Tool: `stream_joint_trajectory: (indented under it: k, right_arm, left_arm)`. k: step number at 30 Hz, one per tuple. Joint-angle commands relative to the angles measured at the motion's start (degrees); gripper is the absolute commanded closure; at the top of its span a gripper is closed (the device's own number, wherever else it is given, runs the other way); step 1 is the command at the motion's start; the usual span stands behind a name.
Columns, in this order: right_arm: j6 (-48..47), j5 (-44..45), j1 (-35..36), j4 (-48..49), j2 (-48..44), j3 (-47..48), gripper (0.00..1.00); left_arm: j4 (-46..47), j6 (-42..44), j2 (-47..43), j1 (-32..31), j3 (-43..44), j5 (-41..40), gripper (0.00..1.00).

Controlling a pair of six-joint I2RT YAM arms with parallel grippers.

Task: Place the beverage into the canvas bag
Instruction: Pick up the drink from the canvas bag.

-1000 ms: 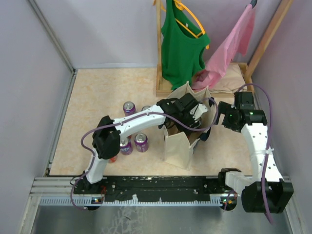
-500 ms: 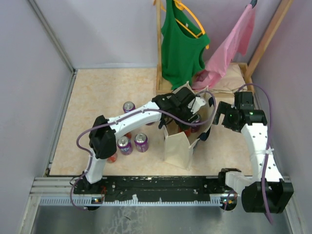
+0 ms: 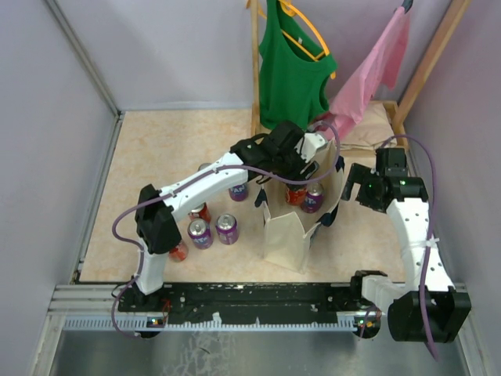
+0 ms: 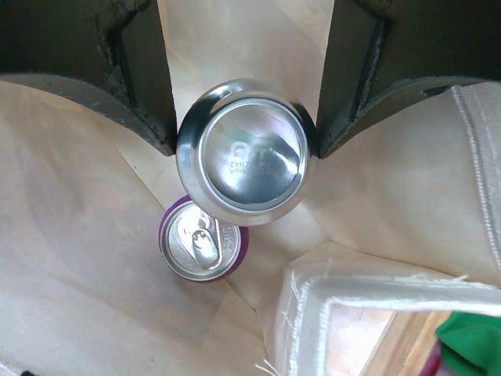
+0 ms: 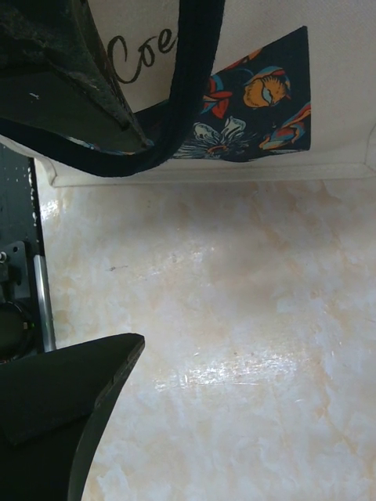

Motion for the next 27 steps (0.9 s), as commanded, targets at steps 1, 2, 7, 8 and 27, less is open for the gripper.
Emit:
stream_joint_trajectory:
  k: [1, 2, 7, 8, 27]
  right_arm:
    - [0.3, -0.3, -0.5, 1.9, -0.8, 0.0, 0.01]
    - [0.3, -0.3, -0.5, 2.0, -0.7, -0.1, 0.01]
    - [0.5, -0.3, -0.6, 2.3, -0.6, -0.4, 0.01]
    - [0.5, -0.3, -0.5, 2.3, -0.5, -0.3, 0.01]
    - [0.3, -0.1, -0.5, 1.6, -1.6, 0.1, 0.01]
  left_arm:
    - [5.7, -0.8, -4.4, 0.9, 3.3, 2.7, 1.0]
    - [5.7, -0.7, -4.3, 1.0, 3.3, 3.0, 1.0]
    - [5.6, -0.7, -4.3, 1.0, 1.9, 4.7, 1.0]
    - [5.7, -0.7, -4.2, 1.0, 1.8, 5.0, 1.0]
    - [6.9, 0.9, -6.4, 1.1, -2.4, 5.1, 1.0]
